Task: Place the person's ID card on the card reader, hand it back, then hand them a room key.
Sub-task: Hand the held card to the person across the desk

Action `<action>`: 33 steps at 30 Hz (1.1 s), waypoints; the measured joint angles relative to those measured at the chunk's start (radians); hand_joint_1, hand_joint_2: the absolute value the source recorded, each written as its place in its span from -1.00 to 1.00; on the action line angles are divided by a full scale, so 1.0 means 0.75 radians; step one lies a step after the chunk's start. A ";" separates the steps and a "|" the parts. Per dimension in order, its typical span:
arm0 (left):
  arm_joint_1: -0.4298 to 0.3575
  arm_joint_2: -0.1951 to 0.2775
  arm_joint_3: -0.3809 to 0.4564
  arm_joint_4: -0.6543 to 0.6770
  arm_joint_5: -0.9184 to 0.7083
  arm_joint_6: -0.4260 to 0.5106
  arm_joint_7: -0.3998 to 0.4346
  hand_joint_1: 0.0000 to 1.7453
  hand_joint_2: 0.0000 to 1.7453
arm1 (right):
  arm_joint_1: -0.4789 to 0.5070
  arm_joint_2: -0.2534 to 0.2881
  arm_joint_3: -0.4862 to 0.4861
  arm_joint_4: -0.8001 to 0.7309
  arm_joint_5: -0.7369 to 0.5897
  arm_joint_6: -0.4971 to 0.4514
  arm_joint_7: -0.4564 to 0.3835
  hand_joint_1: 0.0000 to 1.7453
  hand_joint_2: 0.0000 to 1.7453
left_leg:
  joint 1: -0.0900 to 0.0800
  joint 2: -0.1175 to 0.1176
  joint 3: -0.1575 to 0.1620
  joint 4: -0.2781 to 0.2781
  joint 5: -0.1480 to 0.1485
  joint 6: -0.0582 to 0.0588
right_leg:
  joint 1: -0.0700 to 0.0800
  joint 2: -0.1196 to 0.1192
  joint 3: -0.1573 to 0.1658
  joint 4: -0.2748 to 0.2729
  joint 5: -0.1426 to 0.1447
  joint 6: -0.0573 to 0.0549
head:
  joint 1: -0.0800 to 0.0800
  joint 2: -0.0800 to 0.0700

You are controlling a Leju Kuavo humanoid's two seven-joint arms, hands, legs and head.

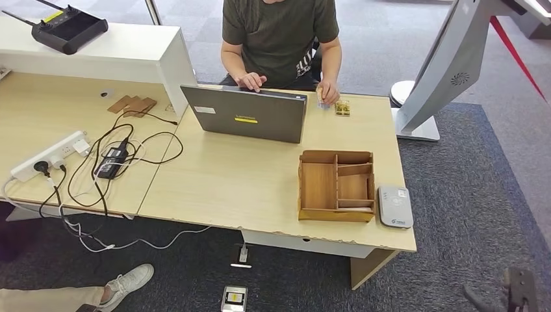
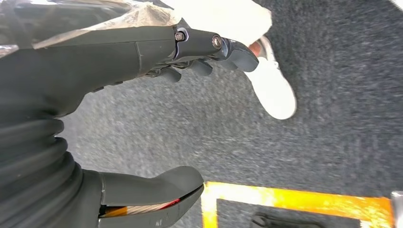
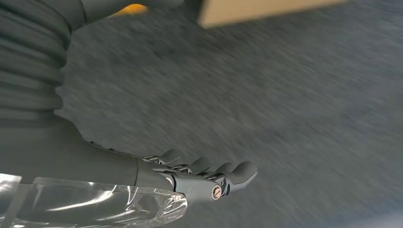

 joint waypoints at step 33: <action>-0.136 0.010 -0.111 -0.008 -0.143 -0.012 0.147 1.00 1.00 | 0.069 0.287 0.065 0.526 0.123 0.265 0.156 1.00 1.00 | 0.001 0.001 0.001 0.000 0.001 -0.002 | 0.001 0.000 0.001 0.001 0.000 -0.001 | 0.001 0.000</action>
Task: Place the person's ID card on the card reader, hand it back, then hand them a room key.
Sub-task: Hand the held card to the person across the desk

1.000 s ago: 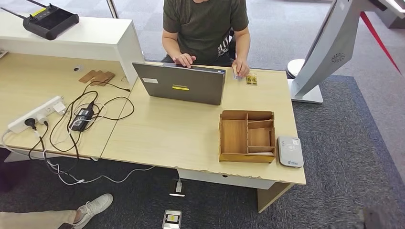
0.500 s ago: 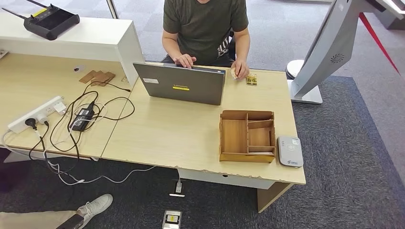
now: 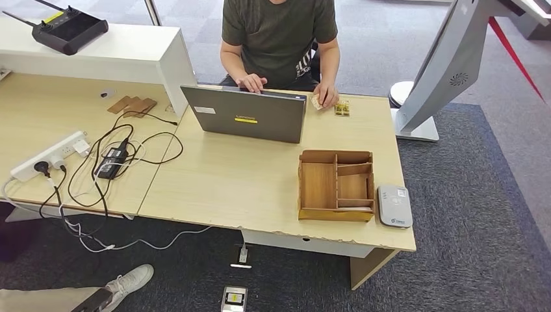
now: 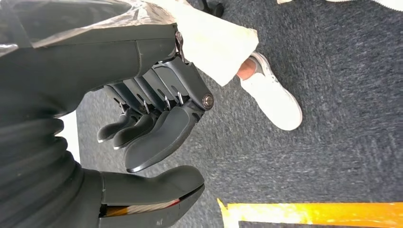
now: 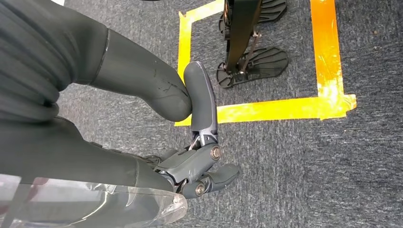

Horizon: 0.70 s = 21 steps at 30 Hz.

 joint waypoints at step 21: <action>0.011 -0.027 0.072 -0.002 0.072 -0.001 -0.301 -1.00 1.00 | 0.009 0.007 -0.001 0.031 -0.062 -0.031 0.022 -1.00 1.00 | 0.000 0.000 0.000 0.000 0.000 0.000 | 0.000 0.000 0.000 0.000 0.000 0.000 | 0.000 0.000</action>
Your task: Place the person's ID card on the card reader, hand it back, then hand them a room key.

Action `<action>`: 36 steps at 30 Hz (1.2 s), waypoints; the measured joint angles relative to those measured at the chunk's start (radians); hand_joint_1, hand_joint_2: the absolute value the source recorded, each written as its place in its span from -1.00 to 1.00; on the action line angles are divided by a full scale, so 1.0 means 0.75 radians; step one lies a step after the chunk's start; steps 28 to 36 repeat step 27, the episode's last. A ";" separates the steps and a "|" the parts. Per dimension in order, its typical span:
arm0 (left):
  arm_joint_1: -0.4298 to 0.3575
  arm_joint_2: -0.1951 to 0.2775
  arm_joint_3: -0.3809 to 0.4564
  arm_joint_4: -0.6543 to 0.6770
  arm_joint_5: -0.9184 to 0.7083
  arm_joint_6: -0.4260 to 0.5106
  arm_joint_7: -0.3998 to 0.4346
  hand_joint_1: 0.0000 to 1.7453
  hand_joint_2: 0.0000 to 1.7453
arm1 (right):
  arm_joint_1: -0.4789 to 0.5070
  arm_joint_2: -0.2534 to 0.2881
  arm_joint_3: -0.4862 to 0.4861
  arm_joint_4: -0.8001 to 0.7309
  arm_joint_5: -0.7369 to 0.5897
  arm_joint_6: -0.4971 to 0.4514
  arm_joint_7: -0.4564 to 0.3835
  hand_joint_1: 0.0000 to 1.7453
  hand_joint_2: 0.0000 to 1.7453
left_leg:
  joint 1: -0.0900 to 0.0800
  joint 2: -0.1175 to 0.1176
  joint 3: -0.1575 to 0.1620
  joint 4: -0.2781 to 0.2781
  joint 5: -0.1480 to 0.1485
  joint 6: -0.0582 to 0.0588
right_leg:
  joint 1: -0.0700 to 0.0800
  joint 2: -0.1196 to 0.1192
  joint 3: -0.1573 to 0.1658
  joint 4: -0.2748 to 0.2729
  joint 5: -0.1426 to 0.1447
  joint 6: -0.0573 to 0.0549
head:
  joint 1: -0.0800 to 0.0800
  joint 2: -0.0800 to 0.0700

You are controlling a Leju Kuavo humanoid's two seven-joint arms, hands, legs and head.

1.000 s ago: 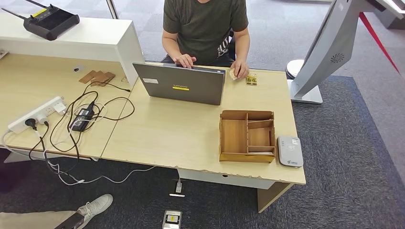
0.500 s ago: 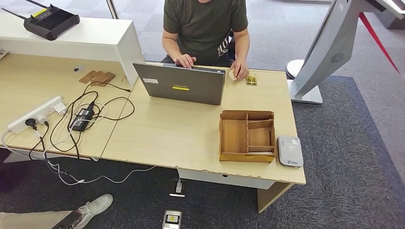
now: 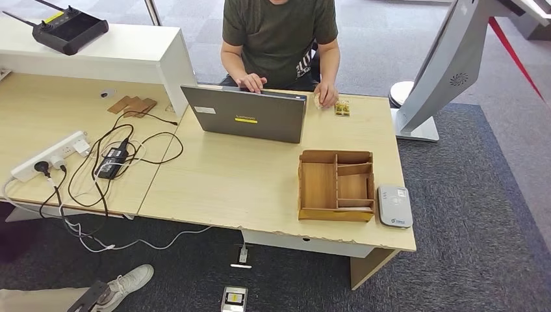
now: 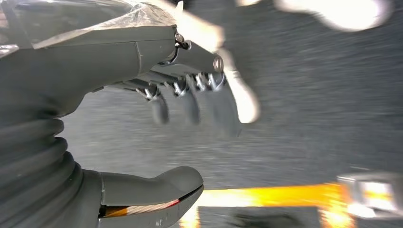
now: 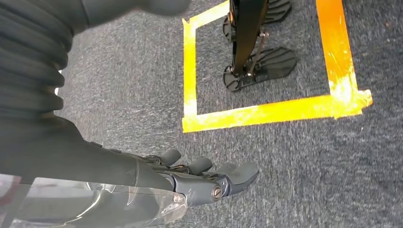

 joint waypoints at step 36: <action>-0.210 -0.291 0.418 -0.340 -0.691 0.253 -0.531 -1.00 1.00 | 0.003 0.024 -0.012 0.018 -0.007 -0.029 0.002 -1.00 1.00 | -0.002 0.005 -0.003 0.003 0.004 0.003 | -0.002 0.005 -0.005 0.000 0.008 0.002 | 0.000 0.000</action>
